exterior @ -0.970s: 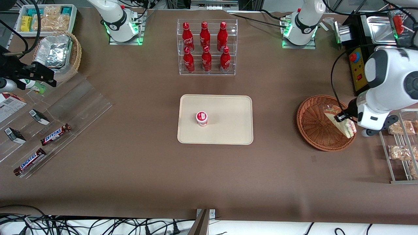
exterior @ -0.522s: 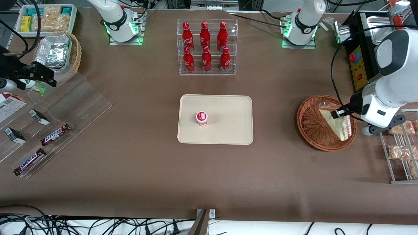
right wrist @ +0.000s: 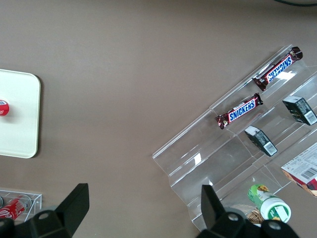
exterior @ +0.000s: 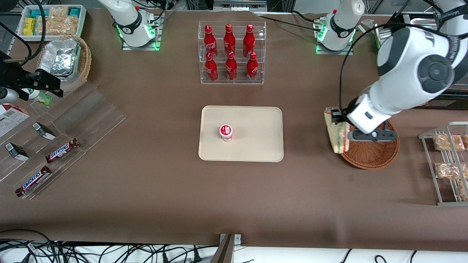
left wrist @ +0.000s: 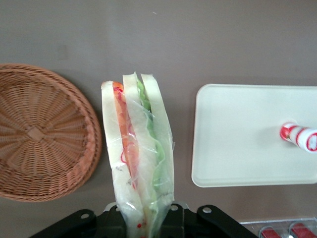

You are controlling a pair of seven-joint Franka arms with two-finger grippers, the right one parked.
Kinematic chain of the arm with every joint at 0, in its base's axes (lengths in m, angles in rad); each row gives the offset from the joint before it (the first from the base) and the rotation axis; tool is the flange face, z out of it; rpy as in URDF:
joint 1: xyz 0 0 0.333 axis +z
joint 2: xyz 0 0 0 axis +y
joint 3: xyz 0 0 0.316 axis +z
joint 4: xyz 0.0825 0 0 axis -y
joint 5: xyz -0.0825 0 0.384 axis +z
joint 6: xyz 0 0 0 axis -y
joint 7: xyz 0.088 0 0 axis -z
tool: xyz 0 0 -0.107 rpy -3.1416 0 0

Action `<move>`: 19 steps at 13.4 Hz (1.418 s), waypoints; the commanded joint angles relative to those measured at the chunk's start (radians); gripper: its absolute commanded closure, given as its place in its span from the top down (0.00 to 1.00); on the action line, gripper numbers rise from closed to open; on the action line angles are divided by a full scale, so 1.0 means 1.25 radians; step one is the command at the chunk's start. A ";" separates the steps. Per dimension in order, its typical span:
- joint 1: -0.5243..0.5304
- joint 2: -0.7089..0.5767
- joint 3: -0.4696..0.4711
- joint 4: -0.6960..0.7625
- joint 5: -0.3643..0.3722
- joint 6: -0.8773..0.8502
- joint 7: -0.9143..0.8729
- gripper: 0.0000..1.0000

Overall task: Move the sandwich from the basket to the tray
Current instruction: 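Carry the sandwich with the left gripper over the cream tray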

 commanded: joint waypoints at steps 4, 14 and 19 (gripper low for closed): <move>-0.072 0.036 -0.026 0.029 0.004 0.012 0.022 0.07; -0.216 0.163 -0.024 0.019 0.054 0.111 -0.152 0.11; -0.263 0.240 -0.024 0.013 0.107 0.170 -0.223 0.11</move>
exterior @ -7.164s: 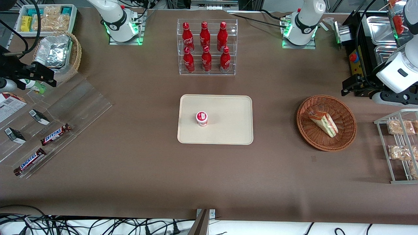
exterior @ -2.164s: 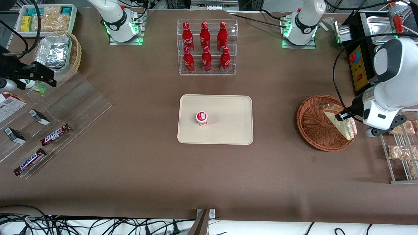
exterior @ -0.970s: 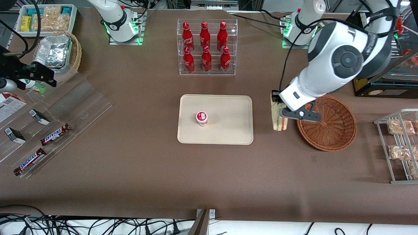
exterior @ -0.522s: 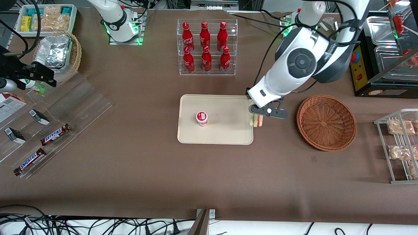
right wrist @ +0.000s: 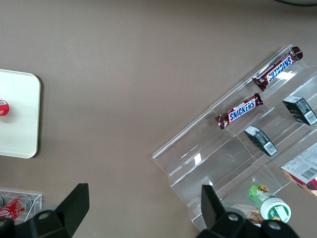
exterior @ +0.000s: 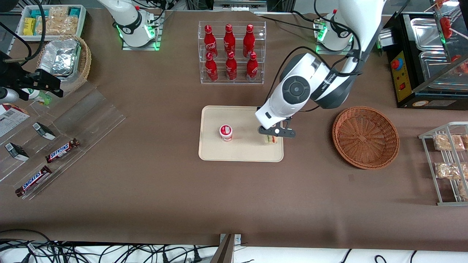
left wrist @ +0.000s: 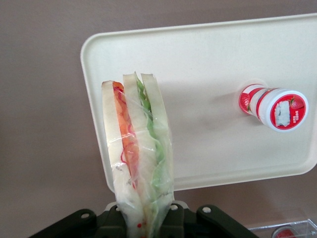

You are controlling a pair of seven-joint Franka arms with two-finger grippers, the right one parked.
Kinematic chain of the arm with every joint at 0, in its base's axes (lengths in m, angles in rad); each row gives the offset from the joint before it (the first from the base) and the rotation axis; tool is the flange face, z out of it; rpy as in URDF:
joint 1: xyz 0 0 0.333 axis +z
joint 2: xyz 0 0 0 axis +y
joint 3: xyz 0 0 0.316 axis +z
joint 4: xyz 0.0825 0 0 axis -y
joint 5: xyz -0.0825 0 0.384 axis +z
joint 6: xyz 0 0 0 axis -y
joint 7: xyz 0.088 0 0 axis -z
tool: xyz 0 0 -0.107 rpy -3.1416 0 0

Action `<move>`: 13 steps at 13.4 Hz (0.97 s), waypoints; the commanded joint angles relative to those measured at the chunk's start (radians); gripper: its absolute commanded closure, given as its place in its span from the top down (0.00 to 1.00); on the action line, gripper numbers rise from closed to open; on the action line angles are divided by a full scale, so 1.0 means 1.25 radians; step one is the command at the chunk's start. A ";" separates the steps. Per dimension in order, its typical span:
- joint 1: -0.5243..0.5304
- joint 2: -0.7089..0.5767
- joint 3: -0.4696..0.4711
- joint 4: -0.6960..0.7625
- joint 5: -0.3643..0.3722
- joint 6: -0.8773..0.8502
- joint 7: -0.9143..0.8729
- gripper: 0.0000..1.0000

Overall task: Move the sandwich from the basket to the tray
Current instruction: 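Carry the sandwich with the left gripper over the cream tray, then lower the sandwich onto the tray beside the yogurt cup and open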

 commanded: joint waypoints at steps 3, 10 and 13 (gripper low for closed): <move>-0.046 0.051 0.005 -0.019 0.101 0.070 -0.081 0.12; -0.065 0.103 0.003 -0.050 0.184 0.145 -0.143 0.12; -0.066 0.114 0.005 -0.046 0.186 0.148 -0.144 0.21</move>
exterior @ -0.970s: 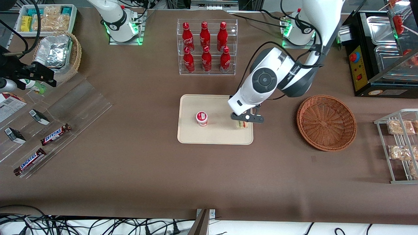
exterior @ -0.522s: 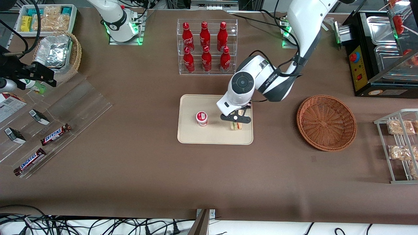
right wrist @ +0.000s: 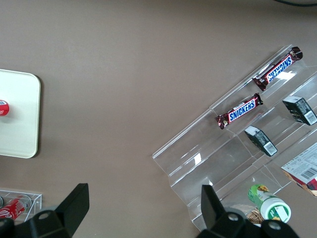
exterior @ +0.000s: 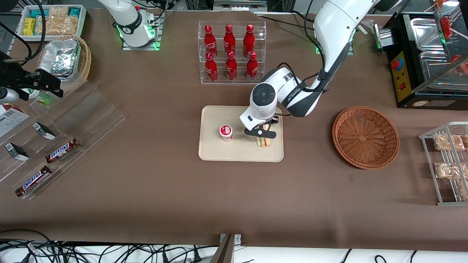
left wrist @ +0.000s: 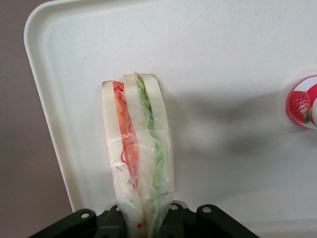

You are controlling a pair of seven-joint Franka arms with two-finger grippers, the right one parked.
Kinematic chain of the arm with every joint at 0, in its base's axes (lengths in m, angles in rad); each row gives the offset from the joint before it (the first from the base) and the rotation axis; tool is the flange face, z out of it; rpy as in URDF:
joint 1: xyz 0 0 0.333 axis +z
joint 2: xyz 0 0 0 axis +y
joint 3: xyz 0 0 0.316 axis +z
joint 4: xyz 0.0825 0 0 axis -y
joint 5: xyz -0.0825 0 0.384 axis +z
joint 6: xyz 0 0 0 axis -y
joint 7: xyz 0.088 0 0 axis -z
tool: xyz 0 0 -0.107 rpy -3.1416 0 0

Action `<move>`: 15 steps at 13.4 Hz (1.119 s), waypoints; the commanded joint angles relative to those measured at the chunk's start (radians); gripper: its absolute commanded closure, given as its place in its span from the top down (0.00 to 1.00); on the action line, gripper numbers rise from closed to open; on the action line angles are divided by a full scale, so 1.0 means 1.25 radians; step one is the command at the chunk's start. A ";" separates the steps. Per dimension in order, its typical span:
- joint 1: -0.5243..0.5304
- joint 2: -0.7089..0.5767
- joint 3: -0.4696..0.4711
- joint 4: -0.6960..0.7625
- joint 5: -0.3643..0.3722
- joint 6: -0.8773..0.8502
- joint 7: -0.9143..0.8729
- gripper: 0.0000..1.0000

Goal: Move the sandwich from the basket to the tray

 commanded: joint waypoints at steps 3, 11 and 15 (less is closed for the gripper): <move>-0.008 0.010 0.005 0.002 0.052 0.006 -0.026 0.85; 0.012 -0.031 0.006 0.045 0.044 -0.054 -0.063 1.00; 0.062 -0.066 0.003 0.159 0.016 -0.193 -0.060 1.00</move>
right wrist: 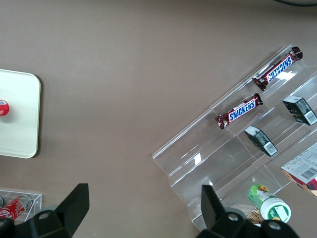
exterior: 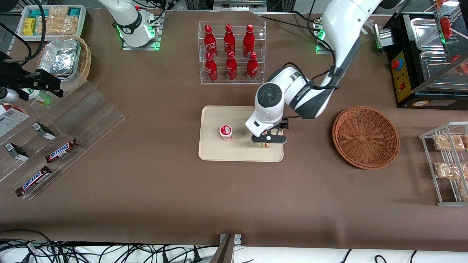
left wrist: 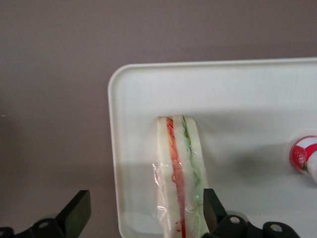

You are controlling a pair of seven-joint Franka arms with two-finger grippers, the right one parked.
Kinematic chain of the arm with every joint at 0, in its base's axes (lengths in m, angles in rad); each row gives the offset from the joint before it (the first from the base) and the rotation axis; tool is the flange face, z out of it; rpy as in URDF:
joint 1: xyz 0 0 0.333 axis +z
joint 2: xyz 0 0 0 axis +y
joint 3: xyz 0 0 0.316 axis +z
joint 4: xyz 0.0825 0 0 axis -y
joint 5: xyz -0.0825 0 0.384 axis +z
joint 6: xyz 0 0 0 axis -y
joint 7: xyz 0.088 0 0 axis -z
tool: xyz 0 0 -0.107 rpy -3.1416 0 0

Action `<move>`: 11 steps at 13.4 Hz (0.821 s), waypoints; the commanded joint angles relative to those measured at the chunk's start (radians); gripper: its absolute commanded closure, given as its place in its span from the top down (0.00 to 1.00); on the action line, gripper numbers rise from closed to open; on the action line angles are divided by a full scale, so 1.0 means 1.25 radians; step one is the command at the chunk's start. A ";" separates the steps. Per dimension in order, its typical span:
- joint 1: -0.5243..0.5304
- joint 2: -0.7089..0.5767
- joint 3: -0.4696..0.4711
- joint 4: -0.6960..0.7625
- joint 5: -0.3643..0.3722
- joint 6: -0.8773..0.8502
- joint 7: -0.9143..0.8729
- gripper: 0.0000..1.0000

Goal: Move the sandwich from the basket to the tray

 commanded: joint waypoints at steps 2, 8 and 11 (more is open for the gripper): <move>0.063 -0.061 -0.003 0.059 -0.023 -0.082 -0.005 1.00; 0.200 -0.148 -0.005 0.061 -0.061 -0.134 0.050 1.00; 0.259 -0.177 -0.004 0.061 -0.083 -0.198 0.176 1.00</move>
